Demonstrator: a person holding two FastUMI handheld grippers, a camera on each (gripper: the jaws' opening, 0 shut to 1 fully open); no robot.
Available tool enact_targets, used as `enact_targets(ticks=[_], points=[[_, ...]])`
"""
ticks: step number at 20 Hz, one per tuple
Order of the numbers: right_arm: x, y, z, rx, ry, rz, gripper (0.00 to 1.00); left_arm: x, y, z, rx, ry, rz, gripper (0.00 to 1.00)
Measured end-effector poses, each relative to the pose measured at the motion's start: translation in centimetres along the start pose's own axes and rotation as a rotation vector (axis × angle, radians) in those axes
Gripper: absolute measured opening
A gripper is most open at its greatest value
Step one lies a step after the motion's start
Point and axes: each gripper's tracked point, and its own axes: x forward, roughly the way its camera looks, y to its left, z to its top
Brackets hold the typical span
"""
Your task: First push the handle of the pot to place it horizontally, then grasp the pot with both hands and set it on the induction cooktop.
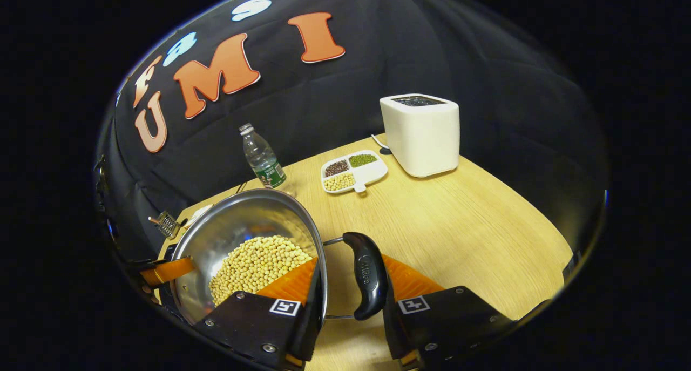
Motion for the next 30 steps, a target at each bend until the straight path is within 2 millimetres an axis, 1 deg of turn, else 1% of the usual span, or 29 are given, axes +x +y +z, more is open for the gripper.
enact_targets(ticks=[1,2,3,6,8,9,10,11,14,15,16,17,21,22,26,27,30], points=[[-0.5,0.6,0.1,0.0,-0.002,0.008,0.51,-0.6,0.5,0.4,0.002,-0.008,0.006,0.58],[-0.9,1.5,0.1,0.003,-0.002,0.017,0.51,-1.3,1.1,0.6,0.004,-0.014,0.014,0.6],[-1.1,2.3,0.1,0.003,0.001,0.027,0.51,-2.1,1.8,0.8,0.005,-0.02,0.022,0.58],[-1.8,4.9,0.3,-0.001,0.0,0.054,0.51,-3.9,3.8,1.4,-0.001,-0.038,0.044,0.58],[-2.0,6.7,0.3,-0.011,-0.001,0.068,0.51,-4.9,5.4,1.6,-0.015,-0.052,0.057,0.59],[-2.1,7.5,0.3,-0.015,0.003,0.074,0.46,-5.3,6.2,1.6,-0.026,-0.057,0.063,0.59],[-2.2,8.4,0.3,-0.02,0.004,0.081,0.51,-5.7,7.1,1.5,-0.036,-0.058,0.069,0.58],[-2.4,9.3,0.2,-0.029,0.007,0.087,0.51,-6.1,8.0,1.2,-0.048,-0.058,0.074,0.58],[-2.3,12.3,-0.3,-0.051,0.018,0.109,0.51,-7.3,10.9,1.0,-0.076,-0.066,0.1,0.6],[-2.2,13.2,-0.6,-0.054,0.021,0.119,0.51,-7.7,11.8,0.8,-0.082,-0.065,0.108,0.58],[-2.2,14.1,-0.8,-0.059,0.024,0.128,0.46,-8.2,12.9,0.7,-0.088,-0.064,0.118,0.58],[-2.2,15.2,-1.0,-0.064,0.028,0.138,0.51,-8.7,13.9,0.6,-0.093,-0.063,0.13,0.58],[-1.8,19.5,-2.2,-0.082,0.045,0.186,0.51,-10.4,18.2,0.5,-0.114,-0.071,0.176,0.58],[-1.6,20.6,-2.4,-0.085,0.048,0.195,0.51,-10.7,19.2,0.5,-0.117,-0.069,0.188,0.59],[-1.2,24.7,-4.2,-0.095,0.079,0.23,0.51,-12.1,23.3,-0.4,-0.134,-0.059,0.229,0.59],[-1.5,25.3,-4.6,-0.1,0.087,0.236,0.51,-12.2,24.3,-0.6,-0.138,-0.052,0.236,0.59],[-1.1,27.3,-5.8,-0.107,0.111,0.248,0.51,-12.7,26.7,-1.3,-0.15,-0.036,0.254,0.59]])
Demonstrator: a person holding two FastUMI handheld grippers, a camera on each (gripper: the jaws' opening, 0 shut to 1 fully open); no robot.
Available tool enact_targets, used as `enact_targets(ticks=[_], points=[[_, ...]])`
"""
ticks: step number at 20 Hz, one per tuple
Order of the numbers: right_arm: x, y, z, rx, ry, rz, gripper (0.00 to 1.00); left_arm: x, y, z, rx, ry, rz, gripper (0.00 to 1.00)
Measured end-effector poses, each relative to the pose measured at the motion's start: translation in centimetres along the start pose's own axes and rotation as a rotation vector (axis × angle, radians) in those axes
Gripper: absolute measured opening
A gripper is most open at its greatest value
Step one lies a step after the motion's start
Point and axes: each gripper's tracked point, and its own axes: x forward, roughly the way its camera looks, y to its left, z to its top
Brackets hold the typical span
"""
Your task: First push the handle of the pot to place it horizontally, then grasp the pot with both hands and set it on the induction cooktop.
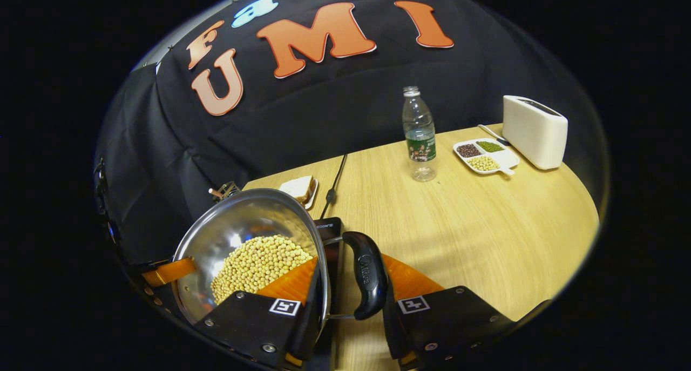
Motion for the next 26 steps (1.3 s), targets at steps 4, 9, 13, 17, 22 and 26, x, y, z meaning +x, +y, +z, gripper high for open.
enact_targets(ticks=[4,9,13,17,22,26], points=[[1.1,1.6,-1.4,0.009,0.031,0.009,0.51,0.8,2.1,-0.4,0.005,0.026,0.014,0.59],[2.3,2.2,-2.4,0.01,0.061,0.009,0.51,1.6,3.5,-1.4,0.004,0.057,0.022,0.59],[2.6,2.1,-2.4,0.003,0.054,0.009,0.55,1.8,3.6,-1.3,-0.001,0.048,0.022,0.59],[1.1,1.1,-0.5,-0.015,-0.002,0.007,0.71,0.3,4.4,1.3,0.057,-0.033,0.107,0.88],[-4.1,-1.6,4.1,-0.05,-0.131,-0.011,0.95,-5.1,1.9,6.6,0.026,-0.199,0.104,0.98],[-10.2,-4.2,8.9,-0.102,-0.269,-0.031,0.95,-9.9,0.3,10.9,0.054,-0.346,0.144,0.98]])
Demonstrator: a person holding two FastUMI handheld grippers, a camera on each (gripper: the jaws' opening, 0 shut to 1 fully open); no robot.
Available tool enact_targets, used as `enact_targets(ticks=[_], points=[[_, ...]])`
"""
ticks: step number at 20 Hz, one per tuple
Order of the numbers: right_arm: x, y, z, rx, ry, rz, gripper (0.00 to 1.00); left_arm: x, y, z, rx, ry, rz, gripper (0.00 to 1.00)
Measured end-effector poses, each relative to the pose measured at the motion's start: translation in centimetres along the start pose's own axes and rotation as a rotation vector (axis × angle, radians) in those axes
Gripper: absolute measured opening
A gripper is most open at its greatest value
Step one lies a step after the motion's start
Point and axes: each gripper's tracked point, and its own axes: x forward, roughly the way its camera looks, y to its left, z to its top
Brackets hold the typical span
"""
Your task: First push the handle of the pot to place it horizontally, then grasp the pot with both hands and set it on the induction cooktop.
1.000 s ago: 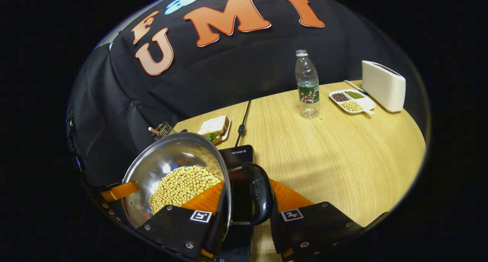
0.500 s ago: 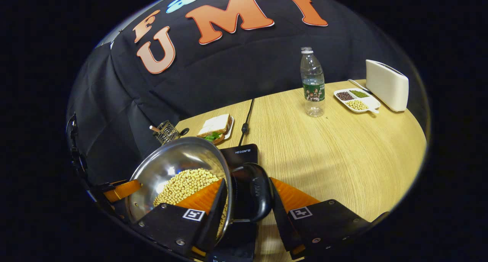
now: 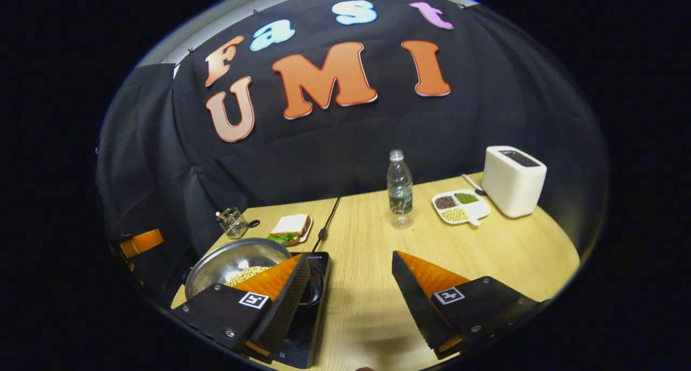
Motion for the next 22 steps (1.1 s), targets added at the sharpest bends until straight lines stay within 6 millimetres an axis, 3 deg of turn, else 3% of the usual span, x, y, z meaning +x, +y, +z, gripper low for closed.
enact_targets(ticks=[5,10,12,17,22], points=[[-6.3,-4.2,6.5,-0.021,-0.148,-0.014,0.95,-5.0,-5.5,5.1,-0.037,-0.116,-0.07,0.98],[-12.2,-7.8,11.1,-0.073,-0.273,-0.05,0.95,-10.4,-8.3,10.0,-0.055,-0.26,-0.092,0.98],[-14.3,-8.2,12.4,-0.09,-0.312,-0.056,0.95,-12.5,-9.7,11.9,-0.051,-0.317,-0.115,0.97],[-19.2,-8.3,14.9,-0.097,-0.413,-0.041,0.95,-16.1,-10.5,13.8,-0.039,-0.404,-0.108,0.97],[-21.4,-9.1,16.2,-0.102,-0.467,-0.06,0.95,-18.3,-12.1,14.7,-0.026,-0.445,-0.147,0.97]])
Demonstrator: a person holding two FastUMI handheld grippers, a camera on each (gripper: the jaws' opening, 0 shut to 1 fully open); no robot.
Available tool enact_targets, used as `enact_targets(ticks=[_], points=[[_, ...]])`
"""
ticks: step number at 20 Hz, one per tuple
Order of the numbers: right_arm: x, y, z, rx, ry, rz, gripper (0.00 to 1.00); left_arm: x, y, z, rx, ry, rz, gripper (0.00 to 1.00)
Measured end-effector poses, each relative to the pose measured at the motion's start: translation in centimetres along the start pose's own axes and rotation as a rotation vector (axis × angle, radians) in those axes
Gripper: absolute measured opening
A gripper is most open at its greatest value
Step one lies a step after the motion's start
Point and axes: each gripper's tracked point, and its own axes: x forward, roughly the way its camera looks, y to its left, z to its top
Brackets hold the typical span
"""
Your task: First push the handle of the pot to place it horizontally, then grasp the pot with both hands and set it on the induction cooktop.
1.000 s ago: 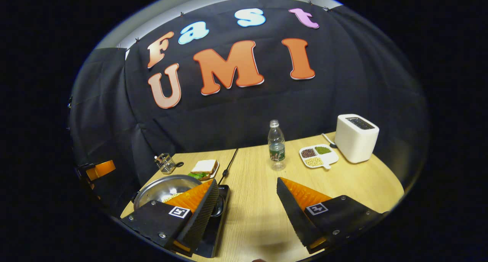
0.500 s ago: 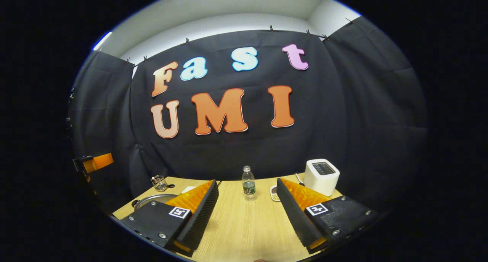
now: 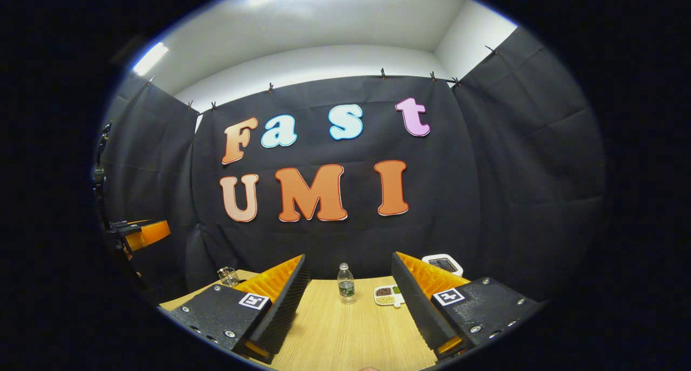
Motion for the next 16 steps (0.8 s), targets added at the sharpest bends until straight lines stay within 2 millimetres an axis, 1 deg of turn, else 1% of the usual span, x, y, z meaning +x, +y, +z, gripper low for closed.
enact_targets(ticks=[3,6,13,15,16], points=[[-0.3,-0.2,0.0,-0.006,-0.004,0.006,0.95,-0.4,-0.3,0.7,0.012,-0.026,0.002,0.97],[-0.4,-0.7,-0.3,-0.004,0.005,0.007,0.95,-0.7,-1.0,0.9,0.01,-0.036,-0.011,0.97],[-0.3,-2.1,-1.0,0.017,0.014,-0.001,0.95,-1.0,-1.9,1.1,0.011,-0.042,-0.019,0.97],[-0.3,-2.4,-1.2,0.015,0.013,-0.004,0.95,-0.9,-2.3,0.9,0.009,-0.039,-0.027,0.97],[-0.4,-2.6,-1.1,0.013,0.012,-0.006,1.0,-0.8,-2.5,0.7,0.009,-0.035,-0.03,0.97]])
